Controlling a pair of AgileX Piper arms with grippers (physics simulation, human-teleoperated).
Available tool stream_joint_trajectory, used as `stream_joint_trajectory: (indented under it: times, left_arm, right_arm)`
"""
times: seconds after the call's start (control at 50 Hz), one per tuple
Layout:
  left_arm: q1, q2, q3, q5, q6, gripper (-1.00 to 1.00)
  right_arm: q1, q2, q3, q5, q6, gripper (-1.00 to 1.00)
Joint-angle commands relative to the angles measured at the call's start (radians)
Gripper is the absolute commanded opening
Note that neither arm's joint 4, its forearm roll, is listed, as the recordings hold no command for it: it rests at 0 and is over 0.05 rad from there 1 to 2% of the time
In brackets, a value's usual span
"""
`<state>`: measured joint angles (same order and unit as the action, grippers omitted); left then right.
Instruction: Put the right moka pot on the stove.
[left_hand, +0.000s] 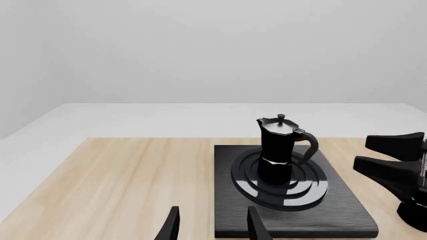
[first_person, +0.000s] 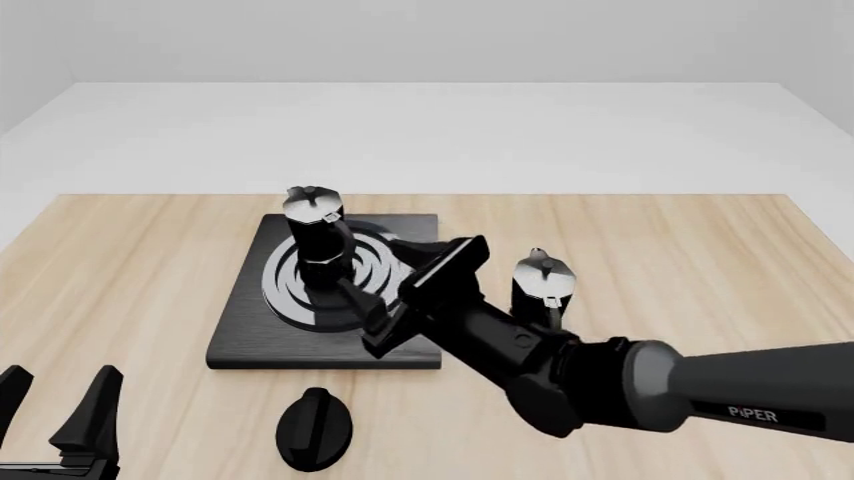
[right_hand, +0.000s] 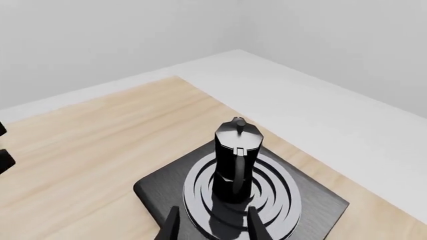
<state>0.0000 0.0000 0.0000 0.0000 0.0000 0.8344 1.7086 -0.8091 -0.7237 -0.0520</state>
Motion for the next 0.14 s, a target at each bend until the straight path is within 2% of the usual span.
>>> stream_joint_trajectory:
  times: [0.02, 0.14]
  left_arm:
    - [0.000, 0.000, 0.000, 0.000, 0.000, 1.00]
    - [0.000, 0.000, 0.000, 0.000, 0.000, 1.00]
  right_arm:
    - [0.017, -0.130, 0.124, -0.011, 0.014, 1.00]
    - [0.014, -0.219, 0.195, -0.027, 0.019, 1.00]
